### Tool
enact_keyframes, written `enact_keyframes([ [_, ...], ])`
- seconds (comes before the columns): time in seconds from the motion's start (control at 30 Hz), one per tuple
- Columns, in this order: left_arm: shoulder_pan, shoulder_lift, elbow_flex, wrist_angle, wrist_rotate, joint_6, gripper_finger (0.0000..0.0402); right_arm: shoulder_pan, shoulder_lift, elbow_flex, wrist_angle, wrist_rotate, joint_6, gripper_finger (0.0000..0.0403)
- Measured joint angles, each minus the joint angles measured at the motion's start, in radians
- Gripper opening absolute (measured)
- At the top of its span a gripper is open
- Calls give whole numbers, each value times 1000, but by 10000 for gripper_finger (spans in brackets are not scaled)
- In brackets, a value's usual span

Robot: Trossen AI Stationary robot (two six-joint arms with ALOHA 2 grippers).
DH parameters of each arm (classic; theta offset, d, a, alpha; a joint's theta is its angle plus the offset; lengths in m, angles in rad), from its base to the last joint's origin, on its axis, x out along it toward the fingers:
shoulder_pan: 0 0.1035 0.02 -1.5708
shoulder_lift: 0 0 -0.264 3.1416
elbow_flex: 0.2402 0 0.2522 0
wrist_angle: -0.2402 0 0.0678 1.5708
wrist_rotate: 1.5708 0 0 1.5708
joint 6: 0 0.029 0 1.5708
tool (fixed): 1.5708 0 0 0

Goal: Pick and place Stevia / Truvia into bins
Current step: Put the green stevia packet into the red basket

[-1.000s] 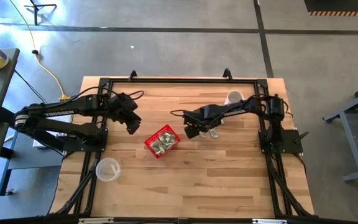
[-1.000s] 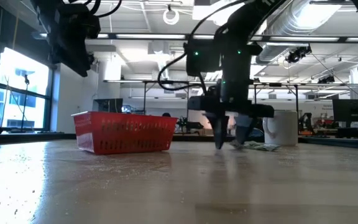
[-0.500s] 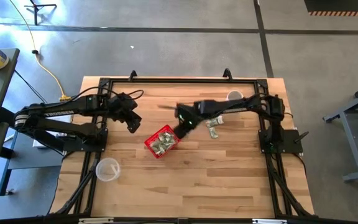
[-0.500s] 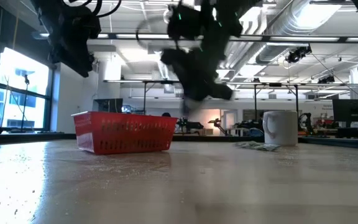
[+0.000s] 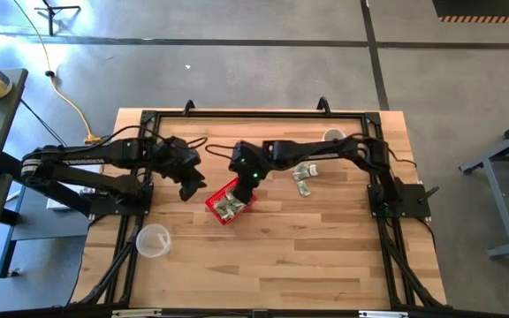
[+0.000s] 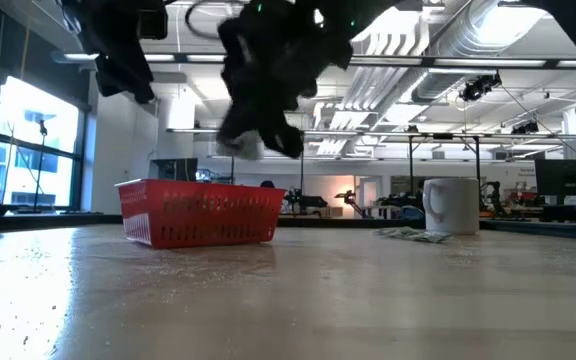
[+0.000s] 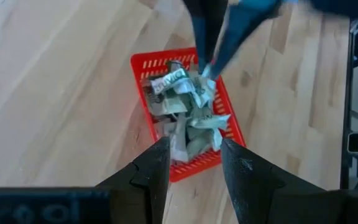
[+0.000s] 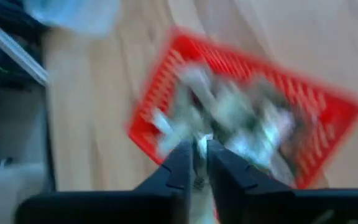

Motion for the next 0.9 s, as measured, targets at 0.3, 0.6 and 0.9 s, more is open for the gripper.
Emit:
enact_keyframes([
  [0.3, -4, 0, 0, -3, -5, -1, 179, -6, -39, 35, -95, 105, -58, 185],
  [0.6, -4, 0, 0, -3, -5, -1, 179, 37, -151, -133, -724, 584, -13, 260],
  [0.9, -4, 0, 0, -3, -75, -2, 179, -12, -270, -555, -423, 362, 327, 261],
])
